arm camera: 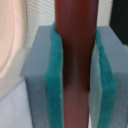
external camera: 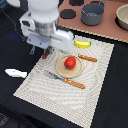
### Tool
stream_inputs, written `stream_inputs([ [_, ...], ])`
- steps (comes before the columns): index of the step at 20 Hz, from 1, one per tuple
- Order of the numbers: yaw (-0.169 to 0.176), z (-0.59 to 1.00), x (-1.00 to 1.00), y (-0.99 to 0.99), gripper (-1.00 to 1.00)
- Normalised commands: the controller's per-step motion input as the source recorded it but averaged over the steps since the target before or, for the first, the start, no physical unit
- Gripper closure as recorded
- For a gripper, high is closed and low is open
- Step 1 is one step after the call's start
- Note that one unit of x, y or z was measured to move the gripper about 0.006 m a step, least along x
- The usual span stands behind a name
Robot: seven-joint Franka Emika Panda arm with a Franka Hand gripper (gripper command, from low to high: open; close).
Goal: Interact with the objects in diverse but meaningful ways.
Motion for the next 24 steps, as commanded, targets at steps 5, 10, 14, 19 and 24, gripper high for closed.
stream_inputs([
  [5, 0.042, 0.64, 0.27, -0.63, 1.0],
  [10, 0.089, 0.58, 0.31, -0.53, 1.0],
  [14, 0.085, 0.5, 0.29, -0.49, 1.0],
  [19, 0.041, 0.54, 0.48, -0.5, 1.0],
  [24, 0.001, 0.47, 0.67, -0.51, 1.0],
])
